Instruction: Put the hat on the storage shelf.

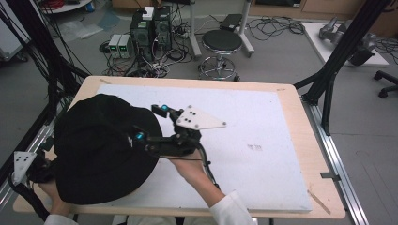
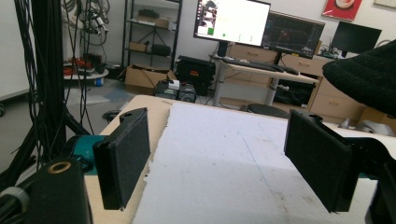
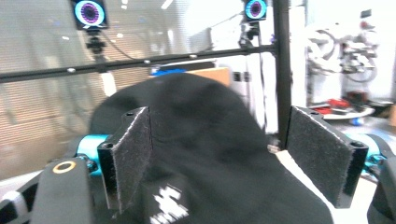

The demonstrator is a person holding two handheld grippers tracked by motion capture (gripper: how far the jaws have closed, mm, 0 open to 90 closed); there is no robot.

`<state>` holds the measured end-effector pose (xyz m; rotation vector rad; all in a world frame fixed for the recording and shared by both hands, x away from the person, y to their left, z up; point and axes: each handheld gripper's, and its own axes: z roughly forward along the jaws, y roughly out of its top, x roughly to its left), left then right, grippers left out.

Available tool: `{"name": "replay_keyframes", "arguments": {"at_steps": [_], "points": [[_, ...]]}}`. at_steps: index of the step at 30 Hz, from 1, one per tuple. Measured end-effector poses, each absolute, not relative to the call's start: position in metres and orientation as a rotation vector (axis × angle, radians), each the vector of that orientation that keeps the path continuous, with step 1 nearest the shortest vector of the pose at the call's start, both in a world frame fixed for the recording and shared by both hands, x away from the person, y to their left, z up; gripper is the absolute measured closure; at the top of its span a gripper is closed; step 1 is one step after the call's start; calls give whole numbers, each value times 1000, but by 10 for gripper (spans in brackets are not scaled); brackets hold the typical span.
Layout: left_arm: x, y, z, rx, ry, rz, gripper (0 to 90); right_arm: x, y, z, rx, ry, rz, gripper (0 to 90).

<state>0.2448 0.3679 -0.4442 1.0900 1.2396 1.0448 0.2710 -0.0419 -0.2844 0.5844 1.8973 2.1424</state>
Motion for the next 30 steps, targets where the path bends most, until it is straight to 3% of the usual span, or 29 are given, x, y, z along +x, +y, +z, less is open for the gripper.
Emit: {"name": "replay_keyframes", "arguments": {"at_steps": [12,30], "points": [[244,366,-443,1087,1243,1054,226,274,-121,-289,815,1851,2038,215],[248,361,-443,1094,1236,1041,222,266,-222,-338,1146,1730,1812,205]]}}
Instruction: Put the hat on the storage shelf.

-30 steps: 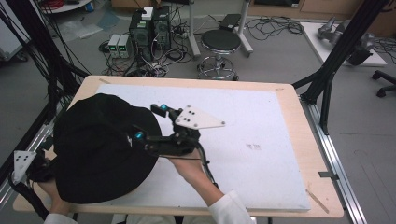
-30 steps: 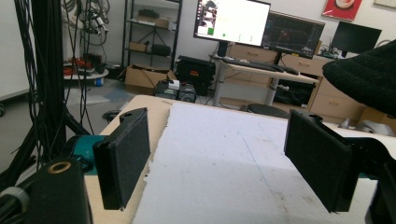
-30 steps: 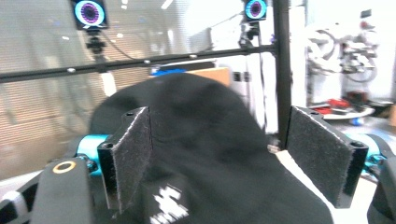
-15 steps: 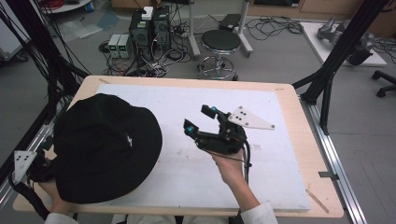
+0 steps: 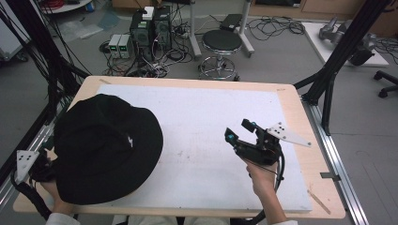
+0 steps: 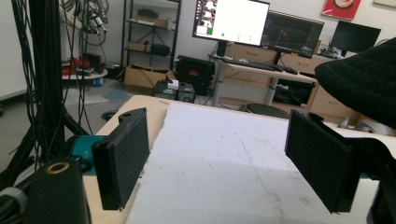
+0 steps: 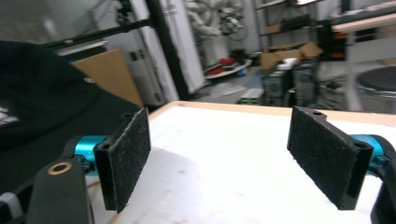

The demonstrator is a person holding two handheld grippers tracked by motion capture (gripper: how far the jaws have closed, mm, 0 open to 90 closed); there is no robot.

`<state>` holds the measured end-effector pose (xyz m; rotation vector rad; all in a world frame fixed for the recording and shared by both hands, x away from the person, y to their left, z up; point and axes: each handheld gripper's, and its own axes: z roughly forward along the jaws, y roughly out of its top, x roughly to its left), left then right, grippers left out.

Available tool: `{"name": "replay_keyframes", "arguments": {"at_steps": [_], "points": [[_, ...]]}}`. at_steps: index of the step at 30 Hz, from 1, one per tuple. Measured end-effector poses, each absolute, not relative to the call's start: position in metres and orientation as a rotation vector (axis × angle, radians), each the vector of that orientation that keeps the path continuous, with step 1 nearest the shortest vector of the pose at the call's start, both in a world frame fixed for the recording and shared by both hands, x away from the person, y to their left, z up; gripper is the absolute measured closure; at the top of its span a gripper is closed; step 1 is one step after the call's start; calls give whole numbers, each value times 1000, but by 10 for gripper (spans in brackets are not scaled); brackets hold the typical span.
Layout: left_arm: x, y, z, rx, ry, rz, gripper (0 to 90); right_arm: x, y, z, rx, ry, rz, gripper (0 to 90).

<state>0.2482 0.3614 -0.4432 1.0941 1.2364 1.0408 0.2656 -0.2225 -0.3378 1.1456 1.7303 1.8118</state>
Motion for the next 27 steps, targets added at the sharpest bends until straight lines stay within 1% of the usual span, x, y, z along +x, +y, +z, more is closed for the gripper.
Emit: {"name": "replay_keyframes", "arguments": {"at_steps": [9,16,23,27], "points": [[250,359,-443,1097,1236,1037,221,267,-247,-369,1279,1604,1620,182],[249,358,-443,1101,1234,1044,221,262,-253,-392,1297,1489,1448,179],[250,357,-443,1100,1232,1039,221,257,-253,-414,1246,1396,1290,177],[249,358,-443,1097,1235,1028,220,257,-257,-425,1271,1356,1281,177]]}}
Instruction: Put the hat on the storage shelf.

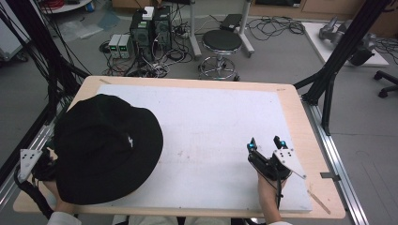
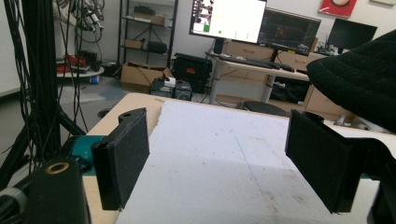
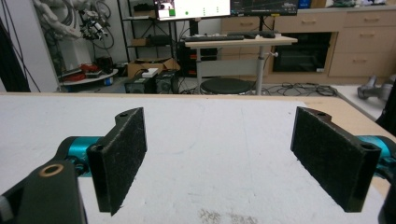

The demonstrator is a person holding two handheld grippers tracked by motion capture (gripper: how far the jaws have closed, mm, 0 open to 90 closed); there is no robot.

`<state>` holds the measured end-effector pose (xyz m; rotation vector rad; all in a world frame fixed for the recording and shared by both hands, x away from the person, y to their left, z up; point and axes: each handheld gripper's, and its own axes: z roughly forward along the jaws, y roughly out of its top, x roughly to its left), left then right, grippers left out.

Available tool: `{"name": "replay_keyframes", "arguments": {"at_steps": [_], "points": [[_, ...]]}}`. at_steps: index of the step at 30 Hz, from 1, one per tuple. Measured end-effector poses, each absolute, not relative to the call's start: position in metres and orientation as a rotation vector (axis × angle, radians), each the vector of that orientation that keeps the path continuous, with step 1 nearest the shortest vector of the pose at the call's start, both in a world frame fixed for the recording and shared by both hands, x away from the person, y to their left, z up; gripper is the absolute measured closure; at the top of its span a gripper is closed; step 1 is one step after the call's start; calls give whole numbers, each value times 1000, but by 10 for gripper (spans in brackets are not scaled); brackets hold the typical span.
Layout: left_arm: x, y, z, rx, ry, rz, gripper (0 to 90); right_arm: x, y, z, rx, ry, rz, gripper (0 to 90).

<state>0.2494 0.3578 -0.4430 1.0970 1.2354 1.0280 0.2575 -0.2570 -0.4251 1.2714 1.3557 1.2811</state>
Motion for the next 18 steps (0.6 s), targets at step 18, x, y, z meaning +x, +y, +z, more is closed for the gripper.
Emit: {"name": "replay_keyframes", "arguments": {"at_steps": [18], "points": [[247,359,-443,1088,1236,1030,221,258,-260,-433,1305,1358,1279,173]]}}
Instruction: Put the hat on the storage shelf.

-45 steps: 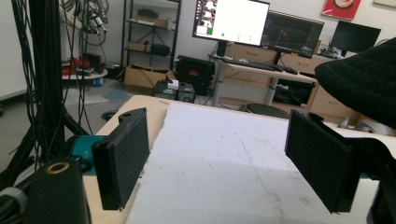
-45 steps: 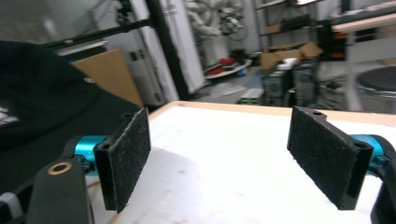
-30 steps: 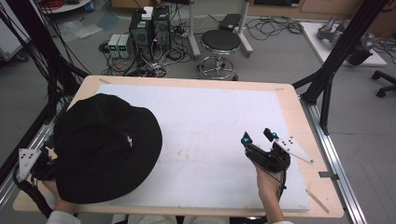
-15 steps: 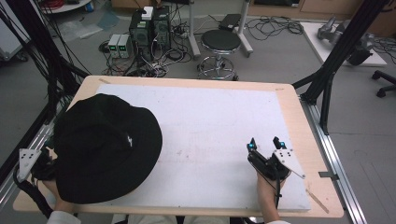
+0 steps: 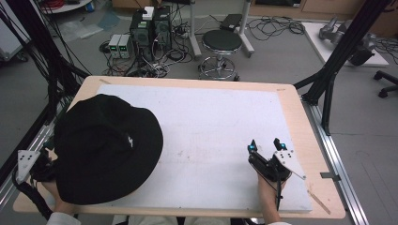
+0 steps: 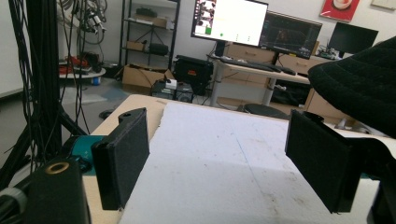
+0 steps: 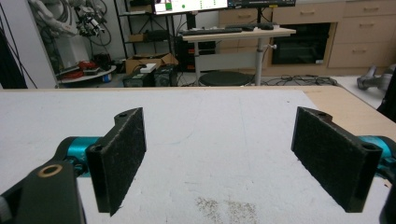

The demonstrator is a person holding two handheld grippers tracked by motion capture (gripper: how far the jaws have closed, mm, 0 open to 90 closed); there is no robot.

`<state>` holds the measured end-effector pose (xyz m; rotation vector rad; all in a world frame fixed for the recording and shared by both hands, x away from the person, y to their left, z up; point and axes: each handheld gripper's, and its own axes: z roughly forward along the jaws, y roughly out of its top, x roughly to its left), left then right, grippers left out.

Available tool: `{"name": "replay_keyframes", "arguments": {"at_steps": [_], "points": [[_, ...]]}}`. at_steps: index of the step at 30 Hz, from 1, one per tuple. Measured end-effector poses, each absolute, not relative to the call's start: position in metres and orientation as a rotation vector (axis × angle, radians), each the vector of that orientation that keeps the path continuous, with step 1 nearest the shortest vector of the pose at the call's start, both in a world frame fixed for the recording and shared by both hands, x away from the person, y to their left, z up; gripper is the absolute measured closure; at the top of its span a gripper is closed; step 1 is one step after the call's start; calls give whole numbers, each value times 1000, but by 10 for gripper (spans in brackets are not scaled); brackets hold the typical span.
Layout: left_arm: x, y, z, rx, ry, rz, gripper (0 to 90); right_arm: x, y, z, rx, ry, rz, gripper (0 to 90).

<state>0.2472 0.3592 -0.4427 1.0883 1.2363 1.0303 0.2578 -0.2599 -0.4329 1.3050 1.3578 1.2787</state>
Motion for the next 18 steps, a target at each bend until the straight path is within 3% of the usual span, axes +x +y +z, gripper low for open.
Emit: {"name": "replay_keyframes", "arguments": {"at_steps": [18], "points": [[239,359,-442,1085,1233,1035,221,251,-267,-434,1343,1327,1308,173]]}}
